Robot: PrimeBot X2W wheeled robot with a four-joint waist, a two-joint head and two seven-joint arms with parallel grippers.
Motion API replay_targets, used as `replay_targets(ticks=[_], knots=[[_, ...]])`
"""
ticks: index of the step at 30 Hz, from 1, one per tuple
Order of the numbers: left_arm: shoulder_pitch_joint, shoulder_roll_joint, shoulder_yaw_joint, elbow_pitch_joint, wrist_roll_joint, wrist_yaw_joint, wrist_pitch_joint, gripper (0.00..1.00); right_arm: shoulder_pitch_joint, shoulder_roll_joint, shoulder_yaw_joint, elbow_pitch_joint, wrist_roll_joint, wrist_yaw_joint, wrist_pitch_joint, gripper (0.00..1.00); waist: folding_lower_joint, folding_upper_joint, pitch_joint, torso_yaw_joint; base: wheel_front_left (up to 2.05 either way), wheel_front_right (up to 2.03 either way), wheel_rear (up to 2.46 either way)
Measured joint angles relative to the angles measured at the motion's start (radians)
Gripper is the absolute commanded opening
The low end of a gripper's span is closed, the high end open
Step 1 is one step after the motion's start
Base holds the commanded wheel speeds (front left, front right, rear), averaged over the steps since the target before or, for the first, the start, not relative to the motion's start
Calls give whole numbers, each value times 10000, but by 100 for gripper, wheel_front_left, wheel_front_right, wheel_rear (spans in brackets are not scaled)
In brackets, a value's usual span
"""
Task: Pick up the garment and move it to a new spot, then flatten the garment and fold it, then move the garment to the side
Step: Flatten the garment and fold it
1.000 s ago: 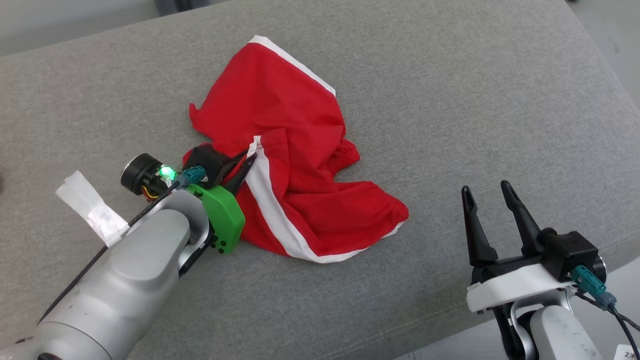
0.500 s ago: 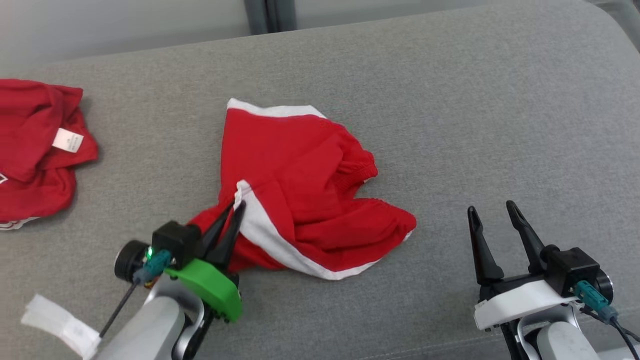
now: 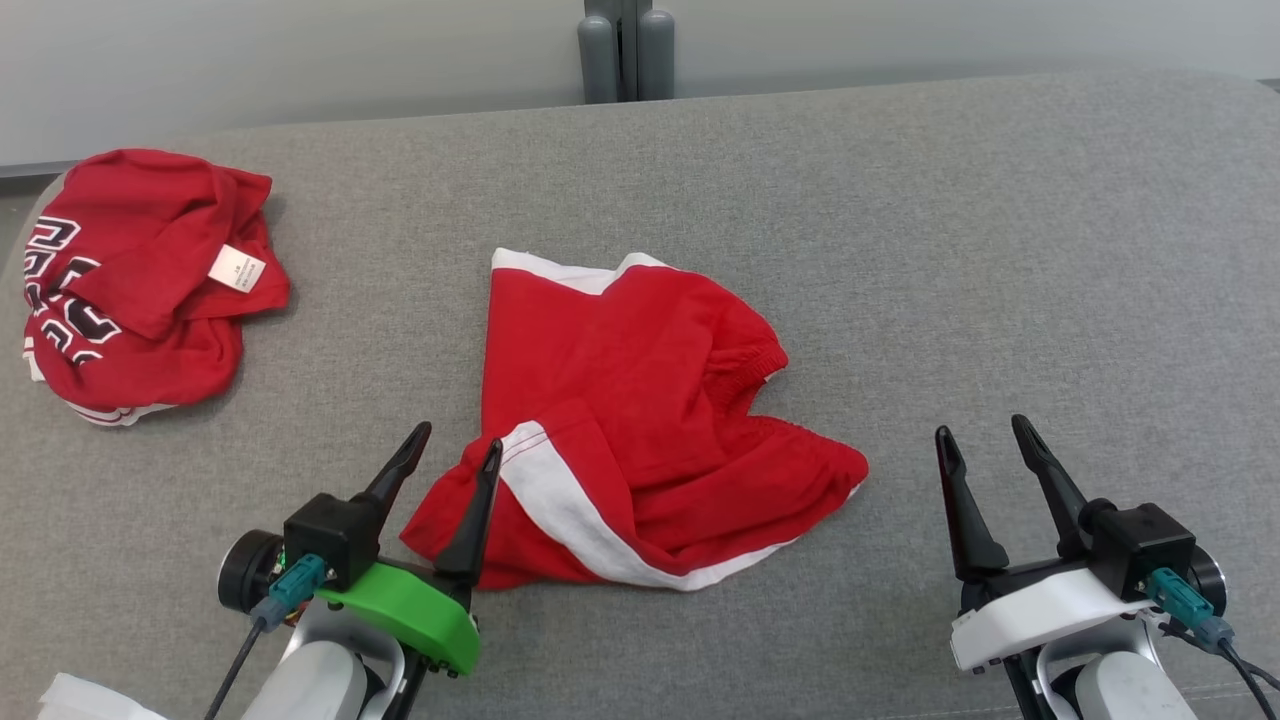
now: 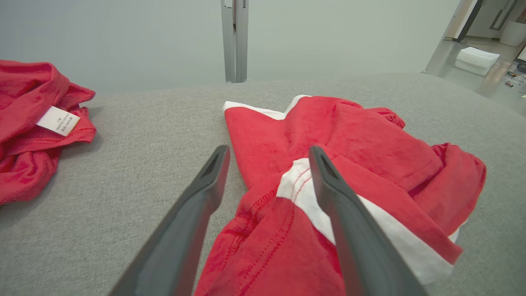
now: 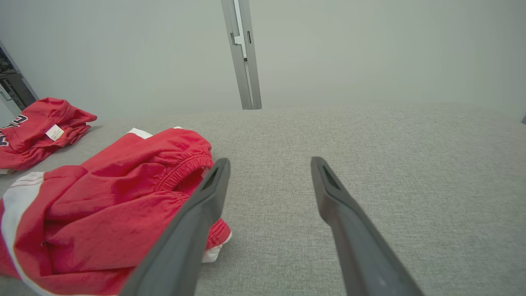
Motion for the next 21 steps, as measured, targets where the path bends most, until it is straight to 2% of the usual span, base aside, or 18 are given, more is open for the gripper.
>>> replay_targets(ticks=[7,16,17,18,19,21], knots=[[-381,10,134,295,481,-362,-12,100,-5,-6,138,38,38,0,0,100,0,0,5,-154,0,0,0],[-857,-21,-303,1559,430,-602,-13,100,-13,13,59,38,42,0,0,100,0,0,165,-646,0,0,0],[-888,-31,-326,1661,389,-610,-12,53,-14,13,40,31,42,0,0,100,0,0,189,-689,0,0,0],[-912,-52,-336,1705,351,-612,-13,37,-13,12,21,29,42,0,0,100,0,0,209,-714,0,0,0],[-952,-73,-380,1768,313,-614,-13,0,-13,13,-4,21,42,0,0,100,0,0,232,-734,0,0,0],[-1016,-98,-522,1956,288,-623,-12,0,-11,13,-48,15,40,0,0,100,0,0,253,-744,0,0,0]])
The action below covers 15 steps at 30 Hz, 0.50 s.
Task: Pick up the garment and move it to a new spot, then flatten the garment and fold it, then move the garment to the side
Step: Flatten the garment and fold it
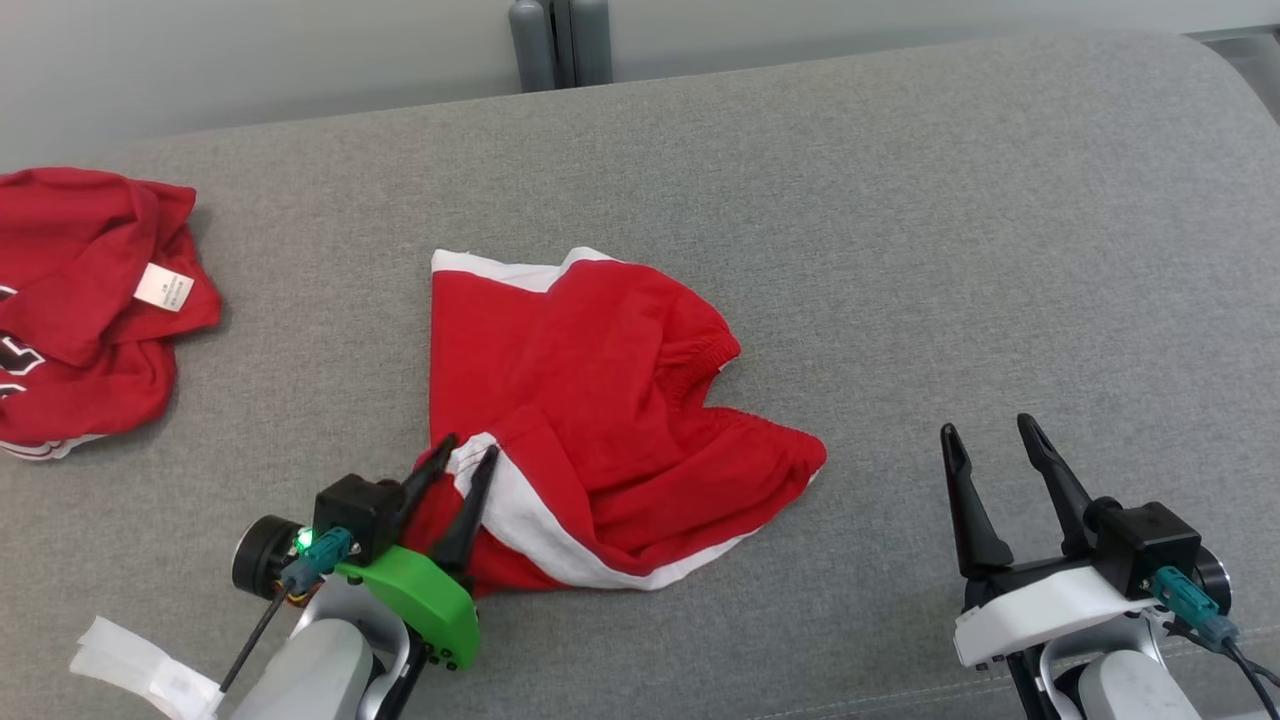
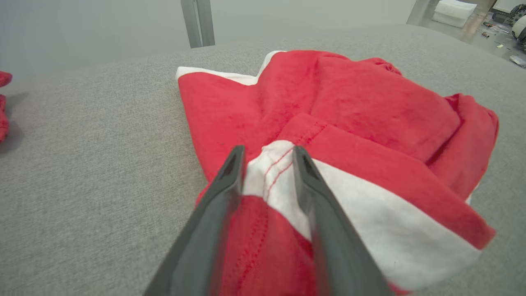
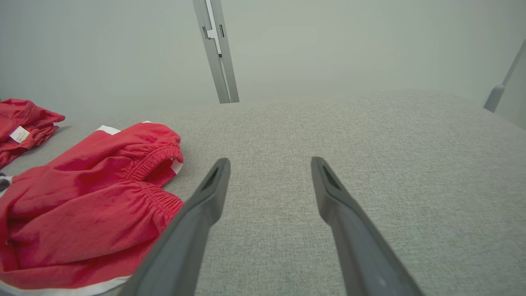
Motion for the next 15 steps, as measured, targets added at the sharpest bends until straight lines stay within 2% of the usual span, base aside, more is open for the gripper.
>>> replay_targets(ticks=[7,11,15], knots=[[-154,-127,-217,111,-203,-31,0,0,6,25,-46,0,-4,0,0,100,0,0,-93,192,0,0,0],[21,-75,104,-907,-213,-35,-2,0,127,38,-113,-23,-6,0,0,100,0,0,-195,392,0,0,0],[918,180,280,-1841,-282,27,-2,0,277,73,-153,-29,-4,0,0,100,0,0,-285,663,0,0,0]])
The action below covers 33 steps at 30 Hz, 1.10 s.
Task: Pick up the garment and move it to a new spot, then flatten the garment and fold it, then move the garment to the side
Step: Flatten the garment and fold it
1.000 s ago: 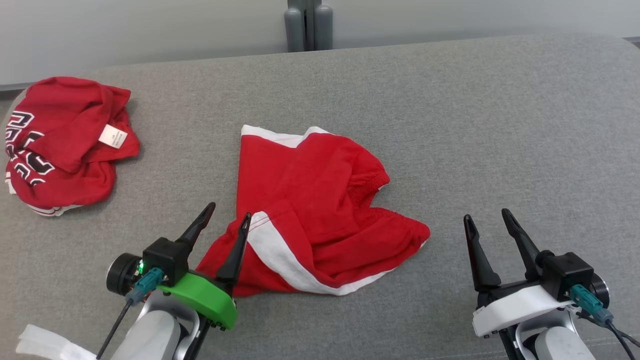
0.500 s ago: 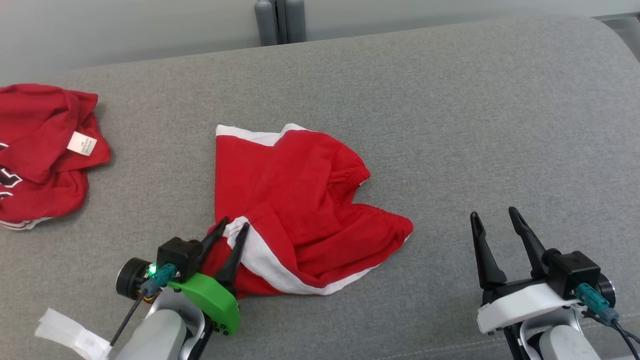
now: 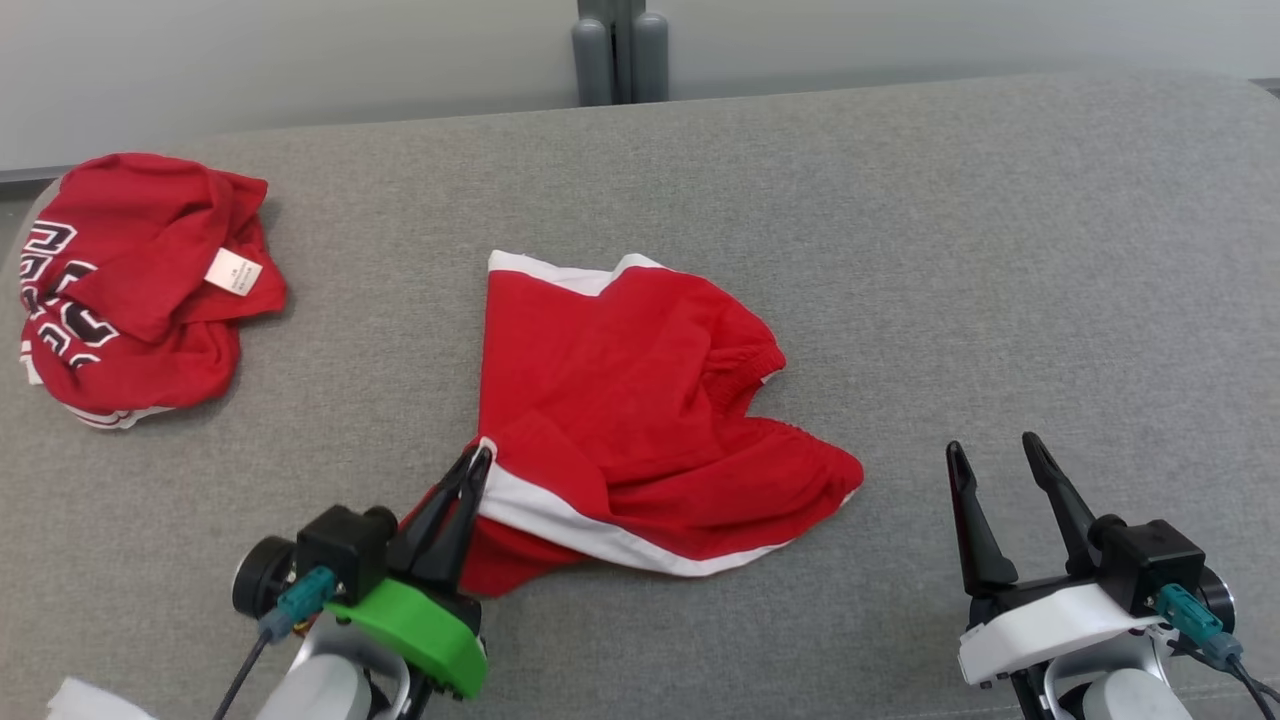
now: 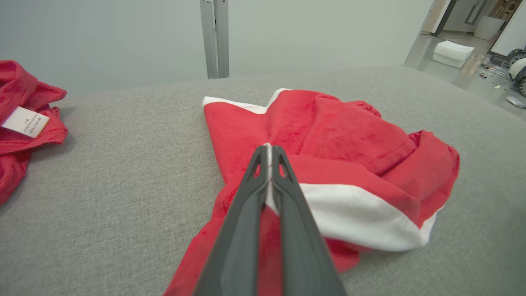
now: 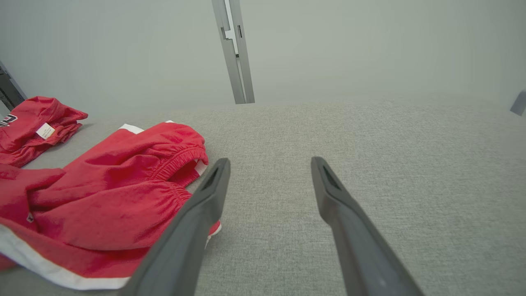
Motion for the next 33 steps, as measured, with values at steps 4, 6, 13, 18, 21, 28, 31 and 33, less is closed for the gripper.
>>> replay_targets(ticks=[4,6,13,18,21,28,31,33], knots=[[1055,109,-6,-800,-194,196,0,0,67,10,2,0,0,0,0,100,0,0,-51,296,0,0,0],[1636,38,-21,-1012,-416,282,8,0,67,6,-2,0,0,0,0,100,0,0,-55,425,0,0,0],[2919,-290,-224,-642,-882,545,178,0,67,-102,25,65,4,0,0,100,0,0,-39,751,0,0,0],[2931,-360,15,-527,-886,617,90,100,68,-153,42,130,12,0,0,100,0,0,-90,882,0,0,0],[2701,-366,443,-957,-702,711,54,100,71,-196,42,176,15,0,0,100,0,0,-160,944,0,0,0],[2346,-656,2255,-2330,234,911,15,100,-246,-431,472,349,13,0,0,100,0,0,-309,1035,0,0,0],[2197,-895,3083,-2700,525,922,15,100,-757,-654,777,560,13,0,0,100,0,0,-285,1042,0,0,0],[2139,-1032,3563,-2813,807,863,12,100,-1186,-802,991,780,12,0,12,100,0,0,-256,1059,0,0,0]])
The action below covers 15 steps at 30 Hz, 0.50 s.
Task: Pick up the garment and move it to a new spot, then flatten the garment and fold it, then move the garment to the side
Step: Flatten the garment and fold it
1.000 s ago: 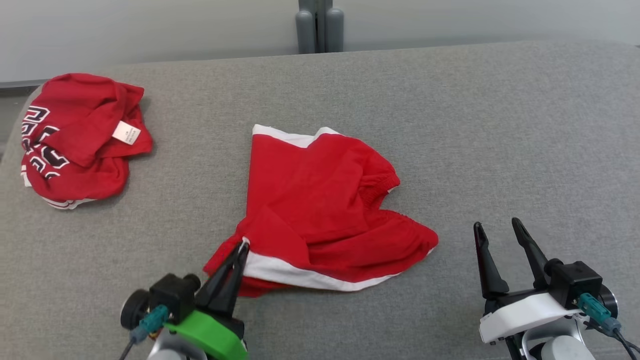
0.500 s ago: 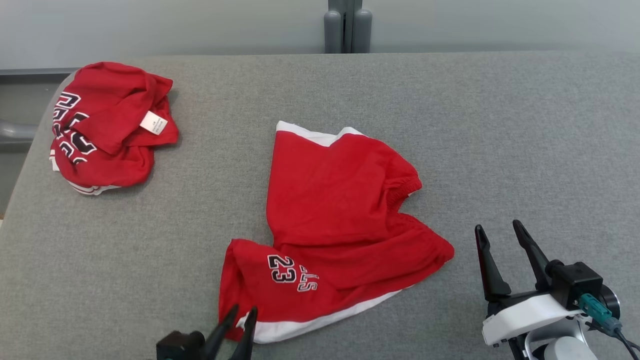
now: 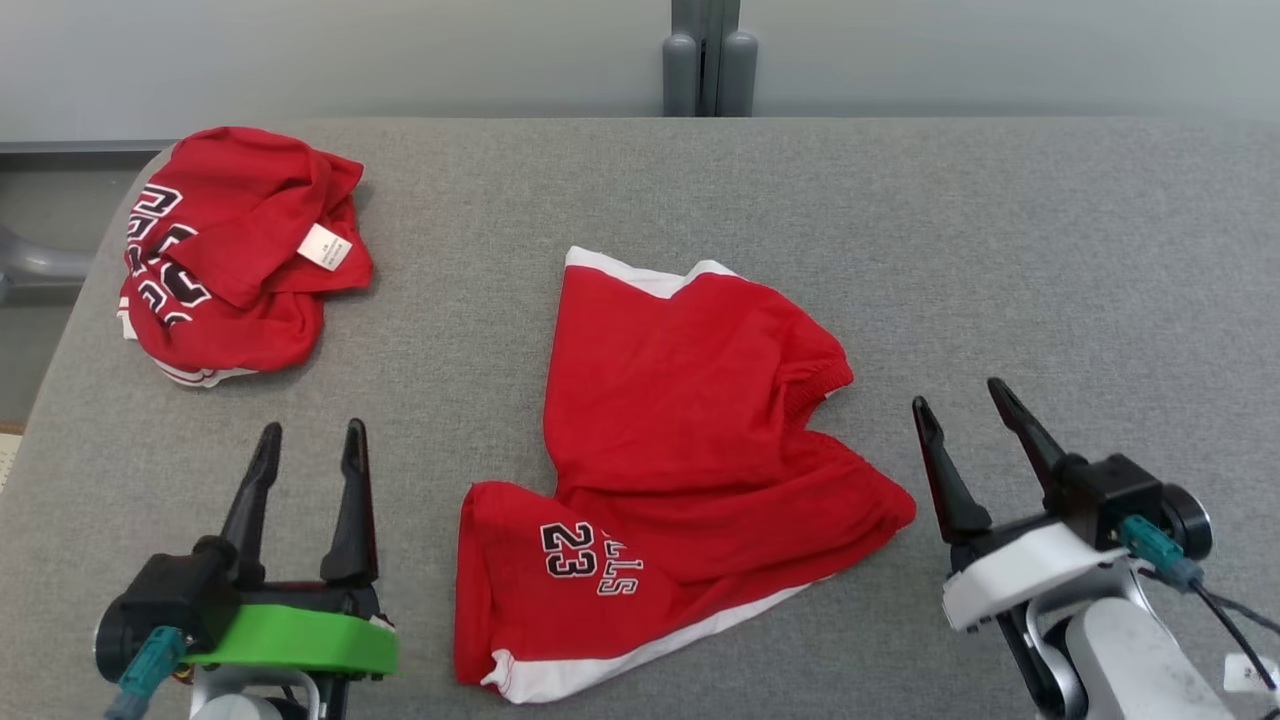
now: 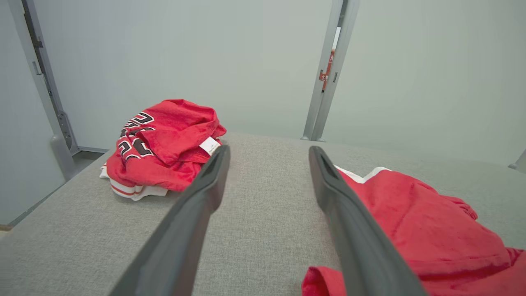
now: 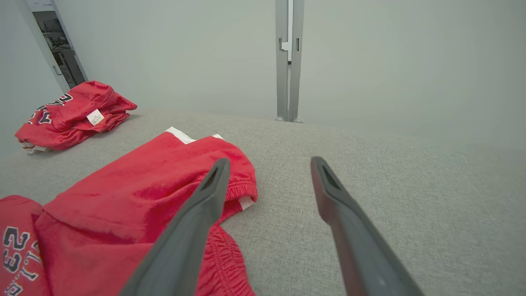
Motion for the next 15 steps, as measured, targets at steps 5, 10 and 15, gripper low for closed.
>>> replay_targets(ticks=[5,10,15], knots=[[-57,-341,800,13,623,-278,-10,100,-1515,-405,623,807,2,0,330,100,0,0,146,139,0,0,0],[-115,-646,1181,190,932,-537,-10,100,-2868,-648,1264,2013,15,0,890,100,0,0,290,439,0,0,0],[-186,-917,1363,351,1197,-715,-12,100,-3917,-805,1772,3557,209,0,1463,100,0,0,456,852,0,0,0]])
